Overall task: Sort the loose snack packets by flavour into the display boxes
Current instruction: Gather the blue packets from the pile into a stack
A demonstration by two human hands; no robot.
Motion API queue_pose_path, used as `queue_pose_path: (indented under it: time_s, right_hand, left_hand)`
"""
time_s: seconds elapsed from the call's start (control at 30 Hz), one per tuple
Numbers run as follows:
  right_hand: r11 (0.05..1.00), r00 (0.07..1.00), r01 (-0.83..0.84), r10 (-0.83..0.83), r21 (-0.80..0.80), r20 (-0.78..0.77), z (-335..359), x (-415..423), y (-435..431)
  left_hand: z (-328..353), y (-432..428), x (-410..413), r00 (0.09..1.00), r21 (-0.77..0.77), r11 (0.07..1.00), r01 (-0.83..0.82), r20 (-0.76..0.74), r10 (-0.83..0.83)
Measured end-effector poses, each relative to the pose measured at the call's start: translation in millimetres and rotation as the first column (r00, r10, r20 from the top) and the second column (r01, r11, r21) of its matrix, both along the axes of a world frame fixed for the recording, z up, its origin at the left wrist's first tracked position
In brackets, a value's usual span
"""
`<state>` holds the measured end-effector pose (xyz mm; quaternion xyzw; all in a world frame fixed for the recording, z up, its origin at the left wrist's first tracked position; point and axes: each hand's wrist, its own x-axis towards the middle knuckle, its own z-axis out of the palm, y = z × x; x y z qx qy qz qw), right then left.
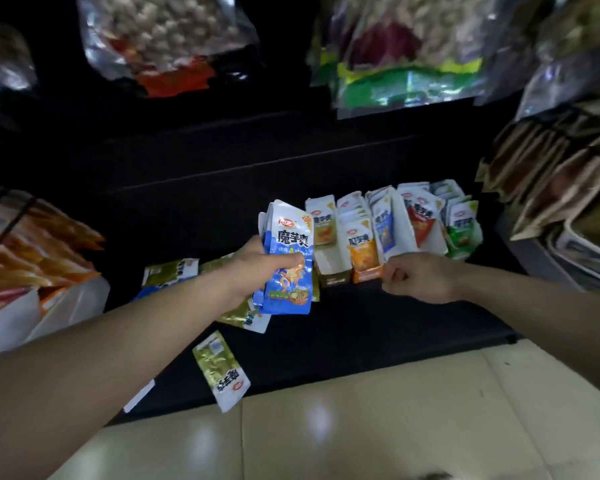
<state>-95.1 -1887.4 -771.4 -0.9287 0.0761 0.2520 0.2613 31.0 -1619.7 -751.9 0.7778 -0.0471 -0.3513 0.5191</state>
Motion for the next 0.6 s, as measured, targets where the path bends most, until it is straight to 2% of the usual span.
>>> queue_pose_path:
  time_s: [0.17,0.27,0.37,0.6]
  right_hand:
    - [0.98,0.981,0.176,-0.183,0.094,0.07,-45.0,-31.2,-42.6]
    - [0.968,0.961,0.232,-0.243,0.099,0.129,-66.1,-36.0,-62.7]
    - [0.94,0.931,0.297,-0.324,0.166,0.17,-85.7,-33.7,-79.8]
    - [0.833,0.758,0.407,-0.537,0.374,0.371,-123.0,0.4,-90.9]
  left_hand:
    - [-44.5,-96.3,9.1,1.0,-0.041,0.999,0.005,0.007,-0.005]
    - [-70.4,-154.0,12.7,0.997,-0.073,0.995,-0.068,0.017,0.069]
    - [-93.5,-205.7,19.5,0.983,-0.086,0.986,-0.142,0.101,0.15]
    - [-127.9,-273.4,32.4,0.951,-0.066,0.987,-0.147,0.264,0.159]
